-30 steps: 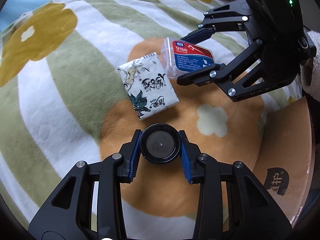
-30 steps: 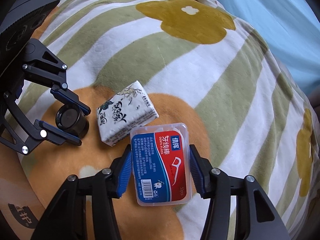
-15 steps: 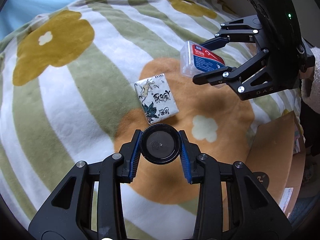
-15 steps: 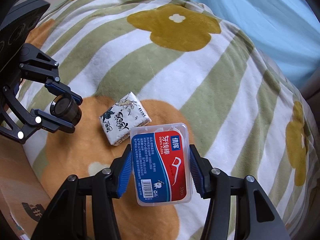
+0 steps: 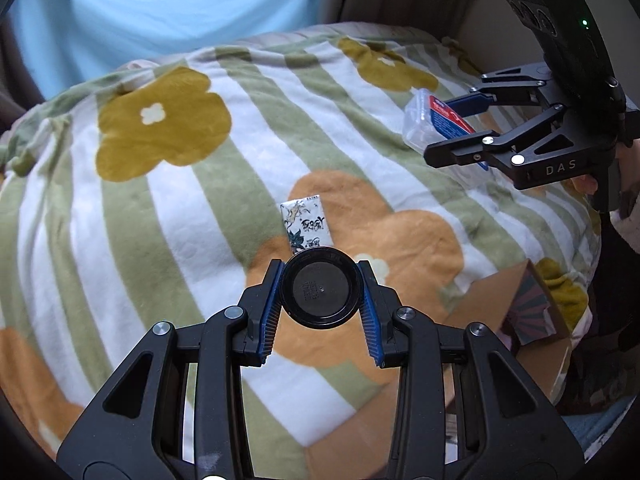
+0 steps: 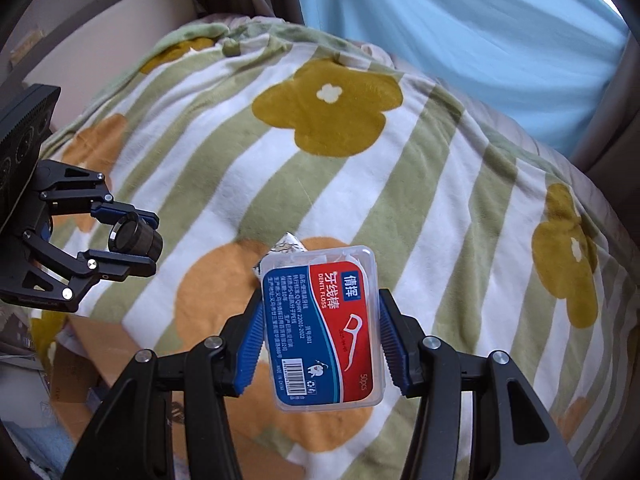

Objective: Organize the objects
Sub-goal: 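Lift the cap and floss box and carry them toward the cardboard box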

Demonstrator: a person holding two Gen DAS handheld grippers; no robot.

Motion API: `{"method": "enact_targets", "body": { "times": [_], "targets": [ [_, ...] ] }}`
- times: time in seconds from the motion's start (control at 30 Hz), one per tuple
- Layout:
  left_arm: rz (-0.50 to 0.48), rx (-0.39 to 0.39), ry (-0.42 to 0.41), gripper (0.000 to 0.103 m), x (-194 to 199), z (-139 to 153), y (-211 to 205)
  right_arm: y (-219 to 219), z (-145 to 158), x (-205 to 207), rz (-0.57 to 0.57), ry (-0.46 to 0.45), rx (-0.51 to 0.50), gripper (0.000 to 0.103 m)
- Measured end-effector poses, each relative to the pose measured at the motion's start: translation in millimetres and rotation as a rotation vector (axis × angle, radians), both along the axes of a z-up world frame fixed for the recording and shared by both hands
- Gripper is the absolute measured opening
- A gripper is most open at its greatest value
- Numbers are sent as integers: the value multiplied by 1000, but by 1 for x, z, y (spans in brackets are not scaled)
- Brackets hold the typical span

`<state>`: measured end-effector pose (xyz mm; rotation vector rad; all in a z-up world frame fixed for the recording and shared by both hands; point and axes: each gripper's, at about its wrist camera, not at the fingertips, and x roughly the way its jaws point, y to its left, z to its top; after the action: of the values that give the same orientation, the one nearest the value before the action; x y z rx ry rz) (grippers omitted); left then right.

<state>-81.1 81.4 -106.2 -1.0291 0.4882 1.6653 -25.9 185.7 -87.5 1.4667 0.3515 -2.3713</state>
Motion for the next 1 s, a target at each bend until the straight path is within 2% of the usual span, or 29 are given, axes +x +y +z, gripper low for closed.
{"method": "enact_targets", "body": {
  "times": [0.23,0.4,0.73,0.87,1.0],
  "targets": [
    [123,-8,28,32,46,27,-43,-1,35,55,-28,23,-20,49],
    [225,-33,3,32,87,27,-77,-4,44,104,-59,11,-72,49],
    [350,-95,-29,32,154,-4,-117,3,14,172,-160,-81,-133,49],
    [398,-98,-58,32,169,-20,-127,6,-4,189,-198,-106,-127,49],
    [437,-110,-51,32,178,-35,-133,7,-22,205,-231,-129,-125,49]
  ]
}}
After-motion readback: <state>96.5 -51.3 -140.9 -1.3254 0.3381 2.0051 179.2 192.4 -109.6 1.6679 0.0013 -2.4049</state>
